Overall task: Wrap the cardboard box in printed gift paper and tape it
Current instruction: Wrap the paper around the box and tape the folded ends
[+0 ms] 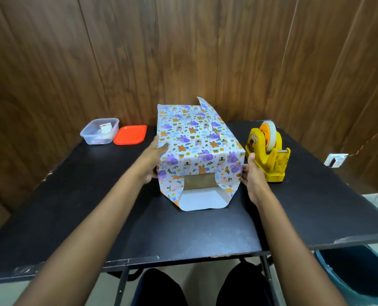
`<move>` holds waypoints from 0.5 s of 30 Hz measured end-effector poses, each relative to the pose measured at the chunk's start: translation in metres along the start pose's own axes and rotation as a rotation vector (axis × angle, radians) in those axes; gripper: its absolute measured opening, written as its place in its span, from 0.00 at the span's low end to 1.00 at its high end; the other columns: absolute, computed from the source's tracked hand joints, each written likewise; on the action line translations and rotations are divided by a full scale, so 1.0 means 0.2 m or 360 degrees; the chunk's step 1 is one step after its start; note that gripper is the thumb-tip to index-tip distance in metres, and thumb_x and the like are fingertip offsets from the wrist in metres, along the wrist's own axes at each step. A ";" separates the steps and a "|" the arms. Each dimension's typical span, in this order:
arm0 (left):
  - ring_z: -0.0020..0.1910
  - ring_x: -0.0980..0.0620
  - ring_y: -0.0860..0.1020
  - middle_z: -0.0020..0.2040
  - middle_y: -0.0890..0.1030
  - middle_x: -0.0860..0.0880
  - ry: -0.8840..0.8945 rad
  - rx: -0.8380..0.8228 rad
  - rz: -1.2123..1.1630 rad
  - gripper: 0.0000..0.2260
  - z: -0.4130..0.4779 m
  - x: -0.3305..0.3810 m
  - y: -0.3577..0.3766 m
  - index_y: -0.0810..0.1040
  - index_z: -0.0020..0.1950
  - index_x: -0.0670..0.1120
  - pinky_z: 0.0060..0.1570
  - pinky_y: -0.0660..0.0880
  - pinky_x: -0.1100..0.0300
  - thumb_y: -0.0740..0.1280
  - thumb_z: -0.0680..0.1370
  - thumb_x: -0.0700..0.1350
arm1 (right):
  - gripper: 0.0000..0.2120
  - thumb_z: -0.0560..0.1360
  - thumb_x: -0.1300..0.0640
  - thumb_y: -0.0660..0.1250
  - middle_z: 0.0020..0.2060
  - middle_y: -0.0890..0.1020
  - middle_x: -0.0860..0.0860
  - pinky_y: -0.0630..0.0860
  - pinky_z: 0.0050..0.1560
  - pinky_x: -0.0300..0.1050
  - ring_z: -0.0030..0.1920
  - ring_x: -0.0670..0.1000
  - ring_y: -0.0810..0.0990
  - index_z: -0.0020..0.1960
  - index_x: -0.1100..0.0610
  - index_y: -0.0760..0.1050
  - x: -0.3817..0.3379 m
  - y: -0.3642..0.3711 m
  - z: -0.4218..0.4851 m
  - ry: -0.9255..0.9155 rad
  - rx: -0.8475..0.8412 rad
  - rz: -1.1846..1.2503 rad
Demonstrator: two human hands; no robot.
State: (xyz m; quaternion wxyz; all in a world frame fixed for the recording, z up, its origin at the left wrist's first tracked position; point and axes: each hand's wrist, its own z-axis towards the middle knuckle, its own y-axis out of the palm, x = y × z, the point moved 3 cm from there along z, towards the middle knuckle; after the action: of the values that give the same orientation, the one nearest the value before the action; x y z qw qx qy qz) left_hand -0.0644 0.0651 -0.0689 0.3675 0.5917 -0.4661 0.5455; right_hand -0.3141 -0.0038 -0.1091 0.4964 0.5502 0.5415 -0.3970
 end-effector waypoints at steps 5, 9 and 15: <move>0.52 0.47 0.78 0.53 0.81 0.50 -0.0051 0.0047 -0.0224 0.14 -0.07 -0.01 -0.04 0.71 0.66 0.56 0.51 0.74 0.46 0.58 0.81 0.48 | 0.30 0.81 0.41 0.48 0.46 0.79 0.55 0.71 0.53 0.46 0.46 0.52 0.77 0.55 0.64 0.76 -0.04 -0.01 0.01 0.0143 0.0007 -0.0133; 0.49 0.47 0.79 0.52 0.82 0.49 0.0009 0.0054 -0.0254 0.13 -0.14 -0.02 -0.09 0.75 0.63 0.55 0.48 0.76 0.47 0.58 0.80 0.47 | 0.23 0.81 0.44 0.52 0.42 0.79 0.54 0.72 0.42 0.42 0.40 0.51 0.76 0.55 0.63 0.74 -0.10 -0.02 -0.04 0.0344 -0.0145 0.0199; 0.39 0.50 0.79 0.44 0.80 0.45 -0.0153 -0.0020 -0.0603 0.08 -0.30 -0.15 0.13 0.77 0.51 0.42 0.36 0.79 0.56 0.59 0.78 0.38 | 0.26 0.76 0.40 0.59 0.57 0.81 0.58 0.75 0.60 0.53 0.57 0.57 0.80 0.62 0.59 0.77 -0.52 0.06 -0.26 -0.0076 -0.0614 0.0568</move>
State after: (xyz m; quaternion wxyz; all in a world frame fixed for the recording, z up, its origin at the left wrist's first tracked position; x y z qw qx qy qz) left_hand -0.1064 0.1180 -0.0915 0.4447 0.6918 -0.3668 0.4348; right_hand -0.3185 0.0268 0.0026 0.6668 0.5227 0.4897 -0.2056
